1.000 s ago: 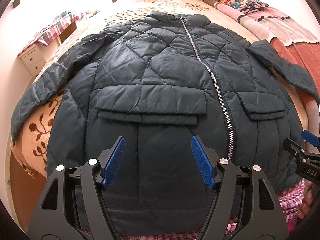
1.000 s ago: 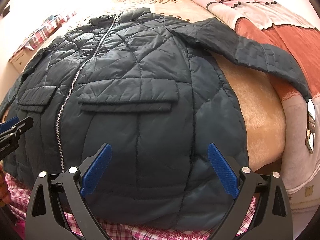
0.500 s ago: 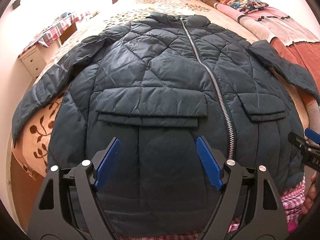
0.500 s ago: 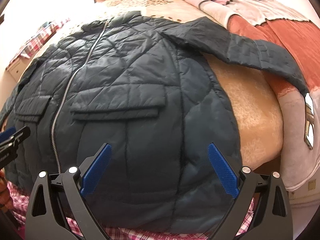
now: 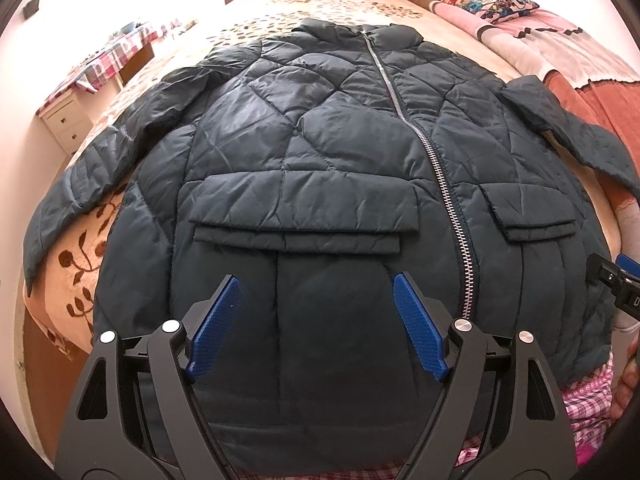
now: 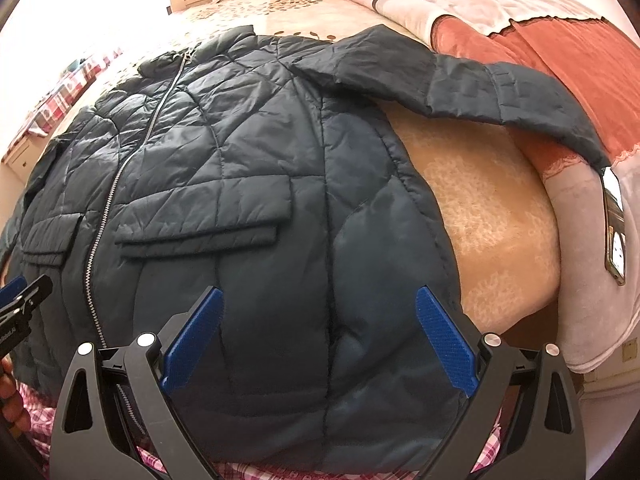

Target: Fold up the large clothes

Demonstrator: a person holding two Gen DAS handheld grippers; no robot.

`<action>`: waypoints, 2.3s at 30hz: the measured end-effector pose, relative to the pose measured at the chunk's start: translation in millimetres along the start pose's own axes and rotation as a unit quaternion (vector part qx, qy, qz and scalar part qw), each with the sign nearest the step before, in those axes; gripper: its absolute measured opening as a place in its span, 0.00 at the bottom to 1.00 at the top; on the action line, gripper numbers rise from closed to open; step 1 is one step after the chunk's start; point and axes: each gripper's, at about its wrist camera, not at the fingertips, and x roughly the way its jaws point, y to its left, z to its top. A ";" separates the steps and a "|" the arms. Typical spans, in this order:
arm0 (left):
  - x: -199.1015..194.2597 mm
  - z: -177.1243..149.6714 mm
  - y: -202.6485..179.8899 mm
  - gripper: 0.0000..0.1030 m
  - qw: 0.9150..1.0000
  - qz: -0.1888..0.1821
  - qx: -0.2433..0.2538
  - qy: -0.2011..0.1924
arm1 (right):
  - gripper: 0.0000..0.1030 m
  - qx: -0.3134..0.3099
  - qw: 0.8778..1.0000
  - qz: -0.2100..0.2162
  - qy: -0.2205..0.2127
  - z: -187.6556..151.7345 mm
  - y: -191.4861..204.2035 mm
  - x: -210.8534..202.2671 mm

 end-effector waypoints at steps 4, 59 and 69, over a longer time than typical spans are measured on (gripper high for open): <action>0.4 -0.1 -0.3 0.77 1.000 0.000 0.001 0.000 | 0.91 0.004 1.000 -0.002 0.001 0.6 -3.3 1.1; -5.3 28.3 52.7 0.77 0.996 -0.047 -0.081 -0.012 | 0.10 -0.059 0.953 -0.033 -0.295 209.8 -5.8 -90.7; -6.1 21.9 94.5 0.77 0.991 -0.032 -0.125 -0.019 | 0.50 -0.232 0.954 0.099 -0.160 178.1 178.2 3.4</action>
